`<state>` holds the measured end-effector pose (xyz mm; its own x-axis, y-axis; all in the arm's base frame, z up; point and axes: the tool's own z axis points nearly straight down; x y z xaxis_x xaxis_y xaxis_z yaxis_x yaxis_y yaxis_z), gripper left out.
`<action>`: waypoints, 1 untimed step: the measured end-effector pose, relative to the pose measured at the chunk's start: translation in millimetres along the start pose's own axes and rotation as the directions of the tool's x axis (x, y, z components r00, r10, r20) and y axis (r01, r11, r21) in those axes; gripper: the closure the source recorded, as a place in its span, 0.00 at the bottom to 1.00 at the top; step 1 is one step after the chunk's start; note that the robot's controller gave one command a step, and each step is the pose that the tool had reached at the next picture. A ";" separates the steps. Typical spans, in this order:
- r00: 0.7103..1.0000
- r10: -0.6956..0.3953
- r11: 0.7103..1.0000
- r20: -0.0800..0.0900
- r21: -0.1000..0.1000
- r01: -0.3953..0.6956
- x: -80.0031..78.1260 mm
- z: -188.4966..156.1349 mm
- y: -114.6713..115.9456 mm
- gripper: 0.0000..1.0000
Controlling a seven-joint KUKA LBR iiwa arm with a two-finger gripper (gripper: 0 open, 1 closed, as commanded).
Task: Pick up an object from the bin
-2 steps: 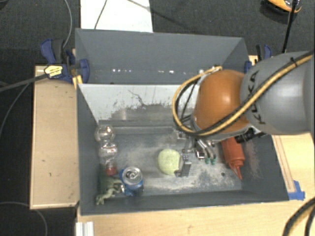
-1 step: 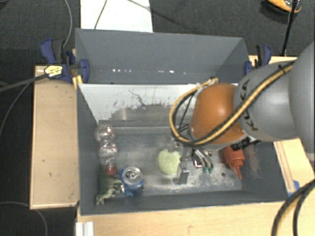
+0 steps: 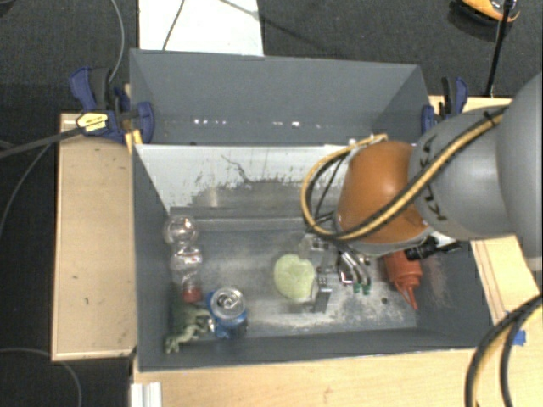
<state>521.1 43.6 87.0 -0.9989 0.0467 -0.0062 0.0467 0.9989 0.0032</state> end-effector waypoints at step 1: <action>0.999 0.036 0.999 0.007 -0.001 -0.036 -11.1 16.6 10.9 1.00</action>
Offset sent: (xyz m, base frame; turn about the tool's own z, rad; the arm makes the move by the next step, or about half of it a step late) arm 0.0000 0.0000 0.0000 0.0000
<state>532.8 54.0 70.6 -0.9965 0.0827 -0.0126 0.0827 0.9966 0.0041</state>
